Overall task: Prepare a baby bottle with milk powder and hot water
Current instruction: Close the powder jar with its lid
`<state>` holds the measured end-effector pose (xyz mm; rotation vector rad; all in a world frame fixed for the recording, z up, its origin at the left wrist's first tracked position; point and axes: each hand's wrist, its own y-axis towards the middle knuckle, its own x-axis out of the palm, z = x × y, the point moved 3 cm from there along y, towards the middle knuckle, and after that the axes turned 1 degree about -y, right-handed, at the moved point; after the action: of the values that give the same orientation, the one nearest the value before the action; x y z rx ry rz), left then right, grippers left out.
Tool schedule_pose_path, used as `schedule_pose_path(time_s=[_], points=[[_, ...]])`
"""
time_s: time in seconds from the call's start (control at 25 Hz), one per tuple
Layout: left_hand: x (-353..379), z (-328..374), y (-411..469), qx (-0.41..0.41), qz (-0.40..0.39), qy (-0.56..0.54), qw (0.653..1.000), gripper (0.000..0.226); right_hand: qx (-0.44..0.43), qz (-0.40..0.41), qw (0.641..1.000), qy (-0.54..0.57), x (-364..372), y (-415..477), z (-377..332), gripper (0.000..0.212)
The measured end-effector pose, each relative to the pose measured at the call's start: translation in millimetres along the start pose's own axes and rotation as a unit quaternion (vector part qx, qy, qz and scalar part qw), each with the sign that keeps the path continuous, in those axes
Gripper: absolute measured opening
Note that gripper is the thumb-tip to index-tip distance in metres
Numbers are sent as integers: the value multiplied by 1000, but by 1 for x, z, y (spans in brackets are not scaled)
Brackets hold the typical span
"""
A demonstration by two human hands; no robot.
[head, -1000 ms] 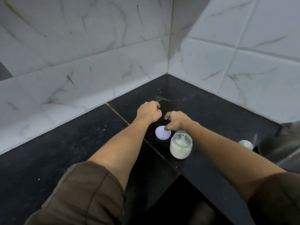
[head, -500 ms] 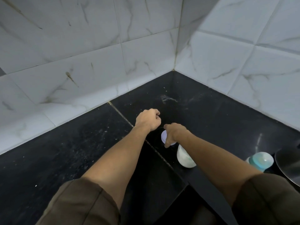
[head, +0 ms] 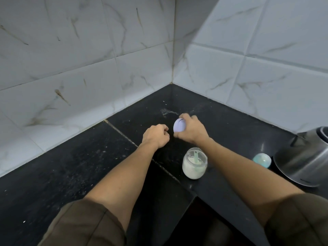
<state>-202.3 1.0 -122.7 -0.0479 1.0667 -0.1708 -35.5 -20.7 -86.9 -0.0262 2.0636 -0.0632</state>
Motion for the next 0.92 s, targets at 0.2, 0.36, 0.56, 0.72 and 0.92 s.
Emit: schedule_pose_path(time_s=[0.2,0.36,0.56,0.72,0.92], points=[[13,31,-27,30,-10,-11,999,42,40,126,984,120,-31,-49,31,63],[22,50,-51,31,0,-14,999,44,44,107,988,105,-33,-85,48,48],[37,66,-89,17,-16,-31,999,52,22,71,996,54,-22,-116,56,50],[59,61,-109,26,-22,-20,999,42,-8,46,999,15,-11,-127,53,67],[72,61,-112,13,-62,-68,996,118,-2,28,999,-26,0,-129,53,68]])
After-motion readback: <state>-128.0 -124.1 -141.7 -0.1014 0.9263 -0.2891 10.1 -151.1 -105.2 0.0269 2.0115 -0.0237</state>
